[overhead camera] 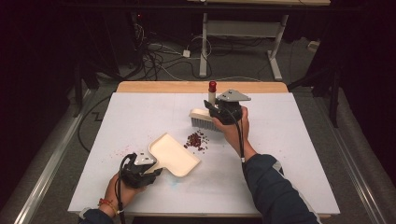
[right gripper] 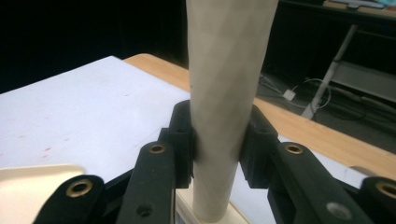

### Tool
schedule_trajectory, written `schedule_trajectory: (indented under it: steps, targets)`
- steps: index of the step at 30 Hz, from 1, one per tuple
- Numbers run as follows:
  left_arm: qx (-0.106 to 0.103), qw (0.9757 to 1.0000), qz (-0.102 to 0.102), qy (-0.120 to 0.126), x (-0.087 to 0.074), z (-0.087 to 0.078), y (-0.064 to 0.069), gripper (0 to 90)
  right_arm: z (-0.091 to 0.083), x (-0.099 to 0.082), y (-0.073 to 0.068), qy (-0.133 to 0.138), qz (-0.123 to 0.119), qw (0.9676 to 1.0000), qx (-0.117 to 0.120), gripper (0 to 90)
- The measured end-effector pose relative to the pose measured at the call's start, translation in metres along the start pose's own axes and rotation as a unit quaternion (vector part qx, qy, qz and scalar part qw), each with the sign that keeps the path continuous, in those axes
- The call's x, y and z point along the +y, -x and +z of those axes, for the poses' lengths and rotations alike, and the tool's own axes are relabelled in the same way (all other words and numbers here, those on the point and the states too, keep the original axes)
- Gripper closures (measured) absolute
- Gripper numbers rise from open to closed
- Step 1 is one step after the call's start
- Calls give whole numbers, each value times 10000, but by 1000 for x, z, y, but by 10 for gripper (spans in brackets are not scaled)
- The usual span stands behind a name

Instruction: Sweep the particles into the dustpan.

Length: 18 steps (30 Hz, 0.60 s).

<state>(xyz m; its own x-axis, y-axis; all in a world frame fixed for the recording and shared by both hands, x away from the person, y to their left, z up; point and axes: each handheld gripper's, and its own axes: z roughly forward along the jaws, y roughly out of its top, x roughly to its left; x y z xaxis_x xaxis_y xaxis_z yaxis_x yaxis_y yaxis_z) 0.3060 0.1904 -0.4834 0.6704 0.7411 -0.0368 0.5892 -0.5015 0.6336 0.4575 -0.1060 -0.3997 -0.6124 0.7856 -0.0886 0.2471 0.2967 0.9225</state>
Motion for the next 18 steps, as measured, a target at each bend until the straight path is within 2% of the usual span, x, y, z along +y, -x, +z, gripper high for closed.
schedule_trajectory:
  steps: [2,4,12,14,18]
  targets:
    - [10,10000,9,-6,0,0,0,636,-3,-1,-6,-14,-111,9999,24,701]
    - [19,10000,8,-3,1,0,1,636,-6,-3,-11,7,-111,9999,92,701]
    - [55,10000,19,14,8,5,5,636,-11,-8,-27,-14,-229,9997,54,699]
    - [55,10000,-11,-9,9,7,6,636,-14,-9,-32,-46,-243,9997,-9,699]
    - [85,9999,-90,-45,12,11,8,636,-18,-12,-42,-110,-272,9996,57,693]
